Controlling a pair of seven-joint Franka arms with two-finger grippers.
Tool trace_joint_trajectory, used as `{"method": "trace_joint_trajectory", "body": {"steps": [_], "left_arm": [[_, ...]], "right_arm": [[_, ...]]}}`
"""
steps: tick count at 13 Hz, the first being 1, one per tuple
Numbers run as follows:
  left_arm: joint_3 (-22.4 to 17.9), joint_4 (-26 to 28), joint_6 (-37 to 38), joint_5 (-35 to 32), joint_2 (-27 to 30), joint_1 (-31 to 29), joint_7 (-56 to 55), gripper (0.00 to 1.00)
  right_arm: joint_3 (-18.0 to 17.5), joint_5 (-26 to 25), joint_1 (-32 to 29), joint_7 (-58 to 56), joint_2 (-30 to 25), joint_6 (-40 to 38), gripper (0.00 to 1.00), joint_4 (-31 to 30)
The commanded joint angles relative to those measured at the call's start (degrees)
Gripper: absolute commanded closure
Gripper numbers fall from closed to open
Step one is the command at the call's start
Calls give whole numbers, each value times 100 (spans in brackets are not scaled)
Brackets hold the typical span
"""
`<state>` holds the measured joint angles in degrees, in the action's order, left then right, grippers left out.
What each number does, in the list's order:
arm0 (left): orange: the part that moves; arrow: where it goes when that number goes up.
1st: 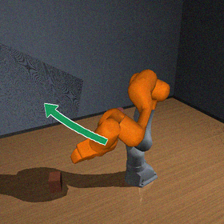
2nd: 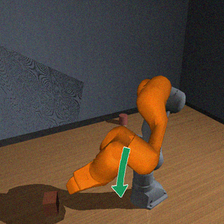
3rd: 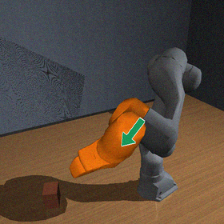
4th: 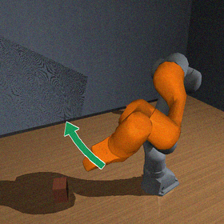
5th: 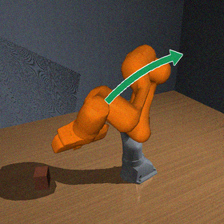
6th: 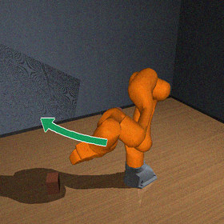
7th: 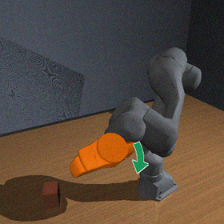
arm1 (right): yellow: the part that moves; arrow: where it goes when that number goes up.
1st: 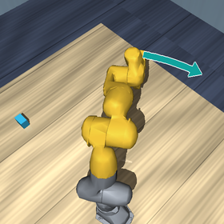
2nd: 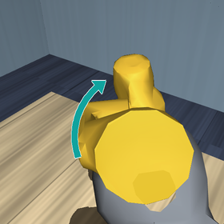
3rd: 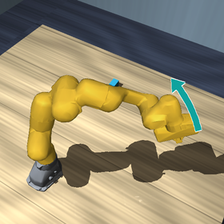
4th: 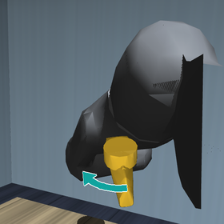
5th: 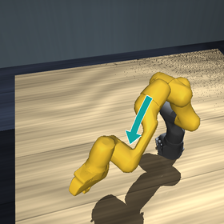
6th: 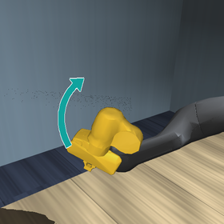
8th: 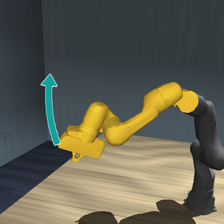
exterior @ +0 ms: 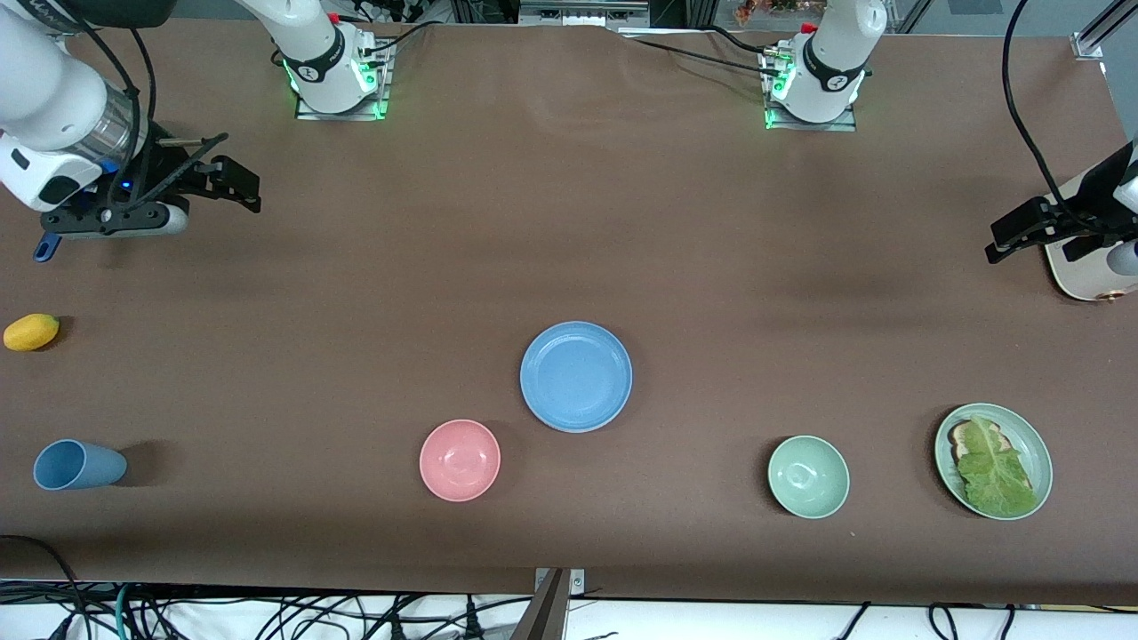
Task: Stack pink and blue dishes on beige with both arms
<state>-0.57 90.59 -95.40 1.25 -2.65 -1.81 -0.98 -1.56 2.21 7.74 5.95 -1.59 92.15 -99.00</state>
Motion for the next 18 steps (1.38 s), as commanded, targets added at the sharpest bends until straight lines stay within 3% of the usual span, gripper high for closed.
{"method": "trace_joint_trajectory", "body": {"steps": [1, 18], "left_arm": [[-14, -164, 57, 156, -86, 32, 80, 0], [30, -164, 30, 148, -139, 120, 80, 0]], "right_arm": [[-90, -2, -159, -348, 141, -354, 0, 424], [6, -151, -317, -384, 703, -232, 0, 1048]]}}
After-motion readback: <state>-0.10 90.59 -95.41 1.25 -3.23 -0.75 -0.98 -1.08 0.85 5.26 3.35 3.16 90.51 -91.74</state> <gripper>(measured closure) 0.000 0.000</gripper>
